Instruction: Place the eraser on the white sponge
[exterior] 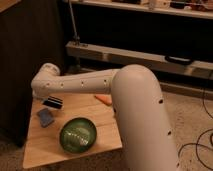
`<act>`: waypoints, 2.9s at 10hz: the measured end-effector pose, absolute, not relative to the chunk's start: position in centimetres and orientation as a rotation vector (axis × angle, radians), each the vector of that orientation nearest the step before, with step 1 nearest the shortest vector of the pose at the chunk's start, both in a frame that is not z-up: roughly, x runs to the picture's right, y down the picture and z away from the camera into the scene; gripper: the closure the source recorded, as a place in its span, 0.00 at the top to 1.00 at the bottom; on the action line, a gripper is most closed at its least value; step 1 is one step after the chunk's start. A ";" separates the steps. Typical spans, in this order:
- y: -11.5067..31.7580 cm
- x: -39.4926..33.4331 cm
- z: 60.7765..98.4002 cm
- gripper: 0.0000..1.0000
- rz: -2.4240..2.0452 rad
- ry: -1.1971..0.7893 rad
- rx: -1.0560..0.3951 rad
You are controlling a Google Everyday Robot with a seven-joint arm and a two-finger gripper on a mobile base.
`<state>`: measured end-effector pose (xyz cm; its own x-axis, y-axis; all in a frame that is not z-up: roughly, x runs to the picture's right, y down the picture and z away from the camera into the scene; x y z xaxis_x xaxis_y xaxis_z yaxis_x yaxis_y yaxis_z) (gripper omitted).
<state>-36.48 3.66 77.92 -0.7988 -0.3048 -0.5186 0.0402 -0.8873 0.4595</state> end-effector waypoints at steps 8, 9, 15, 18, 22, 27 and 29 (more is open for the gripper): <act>2.9 -37.9 74.5 0.00 -2.825 -0.723 1.298; 3.5 -37.9 74.6 0.00 -2.840 -0.711 1.305; 6.4 -38.4 74.9 0.00 -2.914 -0.661 1.350; 7.8 -39.1 75.3 0.00 -2.961 -0.650 1.330; 9.6 -39.9 77.0 0.25 -3.015 -0.609 1.221; 10.8 -40.2 77.7 0.75 -3.050 -0.614 1.191; 11.1 -40.2 78.1 0.80 -3.077 -0.613 1.159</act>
<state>-40.22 11.08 78.06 -0.7416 0.0602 -0.6682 -0.3115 -0.9130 0.2634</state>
